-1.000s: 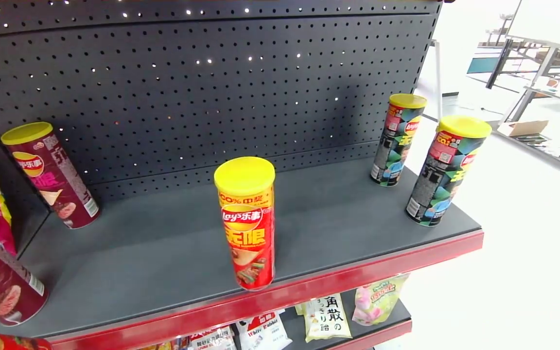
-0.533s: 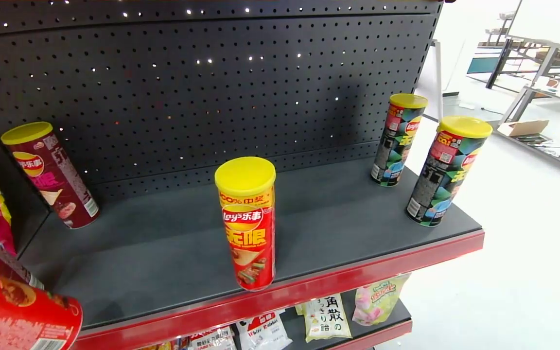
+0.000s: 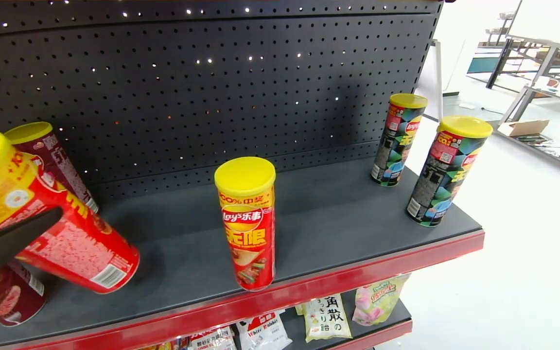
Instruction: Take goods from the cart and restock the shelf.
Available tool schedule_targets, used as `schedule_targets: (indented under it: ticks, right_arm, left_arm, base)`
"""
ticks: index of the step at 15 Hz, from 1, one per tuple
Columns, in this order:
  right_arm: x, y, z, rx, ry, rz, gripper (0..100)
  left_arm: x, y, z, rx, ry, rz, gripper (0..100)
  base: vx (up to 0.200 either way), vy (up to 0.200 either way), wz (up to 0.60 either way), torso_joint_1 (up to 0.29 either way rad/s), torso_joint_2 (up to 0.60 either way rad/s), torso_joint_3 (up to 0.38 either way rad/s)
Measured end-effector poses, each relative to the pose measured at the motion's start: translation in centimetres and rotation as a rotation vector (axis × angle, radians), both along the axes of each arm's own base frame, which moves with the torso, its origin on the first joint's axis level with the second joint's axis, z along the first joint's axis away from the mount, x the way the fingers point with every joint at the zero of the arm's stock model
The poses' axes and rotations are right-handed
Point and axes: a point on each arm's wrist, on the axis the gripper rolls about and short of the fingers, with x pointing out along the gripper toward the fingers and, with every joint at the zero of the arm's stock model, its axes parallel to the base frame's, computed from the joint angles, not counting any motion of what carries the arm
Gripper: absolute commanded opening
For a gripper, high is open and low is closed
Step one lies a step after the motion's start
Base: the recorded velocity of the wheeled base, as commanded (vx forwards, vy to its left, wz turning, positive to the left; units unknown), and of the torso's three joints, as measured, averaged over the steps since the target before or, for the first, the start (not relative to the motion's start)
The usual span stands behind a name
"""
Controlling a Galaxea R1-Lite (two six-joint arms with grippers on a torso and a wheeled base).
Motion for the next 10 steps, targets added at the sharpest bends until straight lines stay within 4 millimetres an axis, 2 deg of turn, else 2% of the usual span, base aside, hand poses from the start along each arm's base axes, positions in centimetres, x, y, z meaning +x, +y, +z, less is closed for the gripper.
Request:
schedule_targets:
  ticks: [2, 7, 10]
  right_arm:
    - [0.0, 0.0, 0.0, 0.0, 0.0, 0.0, 100]
    - [0.0, 0.0, 0.0, 0.0, 0.0, 0.0, 100]
    - [0.0, 0.0, 0.0, 0.0, 0.0, 0.0, 100]
  left_arm:
    - [2.1, -0.9, -0.2, 0.006, 0.048, -0.026, 0]
    - [9.1, -3.4, 1.2, -0.004, 0.09, 0.024, 0]
    - [13.4, -6.2, 1.8, -0.04, 0.117, 0.084, 0]
  base:
    - [0.0, 0.0, 0.0, 0.0, 0.0, 0.0]
    - [0.0, 0.0, 0.0, 0.0, 0.0, 0.0]
    - [0.0, 0.0, 0.0, 0.0, 0.0, 0.0]
